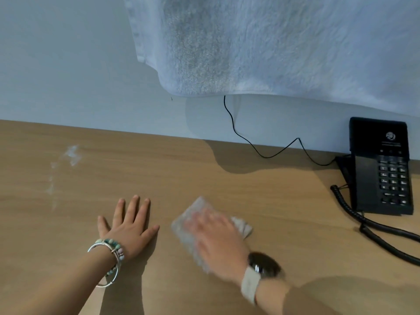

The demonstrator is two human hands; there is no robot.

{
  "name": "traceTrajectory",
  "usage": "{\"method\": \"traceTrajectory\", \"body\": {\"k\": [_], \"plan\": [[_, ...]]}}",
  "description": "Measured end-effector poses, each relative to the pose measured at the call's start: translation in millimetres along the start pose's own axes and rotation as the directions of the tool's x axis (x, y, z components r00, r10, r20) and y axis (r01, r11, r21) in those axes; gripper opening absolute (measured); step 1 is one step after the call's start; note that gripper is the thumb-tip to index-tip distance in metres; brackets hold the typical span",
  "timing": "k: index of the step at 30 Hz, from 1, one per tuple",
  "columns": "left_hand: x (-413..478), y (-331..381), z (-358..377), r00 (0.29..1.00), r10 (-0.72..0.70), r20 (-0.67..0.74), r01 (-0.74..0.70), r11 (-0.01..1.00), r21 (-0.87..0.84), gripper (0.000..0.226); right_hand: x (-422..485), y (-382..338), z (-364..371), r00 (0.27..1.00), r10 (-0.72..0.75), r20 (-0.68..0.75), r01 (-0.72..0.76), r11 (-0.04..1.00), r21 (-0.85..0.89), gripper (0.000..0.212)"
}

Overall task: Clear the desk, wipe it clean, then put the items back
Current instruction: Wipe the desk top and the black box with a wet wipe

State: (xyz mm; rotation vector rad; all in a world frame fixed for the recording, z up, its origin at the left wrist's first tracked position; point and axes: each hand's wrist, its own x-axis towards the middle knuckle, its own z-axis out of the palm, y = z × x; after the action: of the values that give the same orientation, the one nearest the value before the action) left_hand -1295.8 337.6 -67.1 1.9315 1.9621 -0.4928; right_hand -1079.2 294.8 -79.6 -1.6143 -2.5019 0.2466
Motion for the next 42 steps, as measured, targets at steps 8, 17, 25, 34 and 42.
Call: {"method": "traceTrajectory", "body": {"k": [8,17,25,34,42], "plan": [[3.8,0.3,2.2,1.0,-0.002,-0.021,0.002,1.0,-0.02,0.065,2.7,148.3,-48.3,0.701,0.712,0.029,-0.713,0.701,0.006,0.051],[0.9,-5.1,1.4,0.994,0.016,-0.109,-0.032,0.989,-0.144,0.054,-21.8,-28.5,3.8,0.986,-0.146,0.075,0.142,0.988,0.06,0.048],[-32.3,-47.6,20.3,0.961,0.074,-0.267,-0.11,0.986,-0.122,0.094,2.5,31.2,0.3,0.873,0.477,-0.108,-0.479,0.878,0.008,0.053],[-60.0,-119.5,37.2,0.935,0.114,-0.336,-0.168,0.977,-0.134,0.091,-35.5,-73.0,8.2,0.979,0.197,-0.047,-0.202,0.972,-0.119,0.05],[-79.3,-195.7,46.3,0.949,0.029,-0.314,-0.07,0.99,-0.12,0.063,-35.6,-183.5,45.4,0.923,0.383,-0.027,-0.383,0.924,-0.006,0.052]]}}
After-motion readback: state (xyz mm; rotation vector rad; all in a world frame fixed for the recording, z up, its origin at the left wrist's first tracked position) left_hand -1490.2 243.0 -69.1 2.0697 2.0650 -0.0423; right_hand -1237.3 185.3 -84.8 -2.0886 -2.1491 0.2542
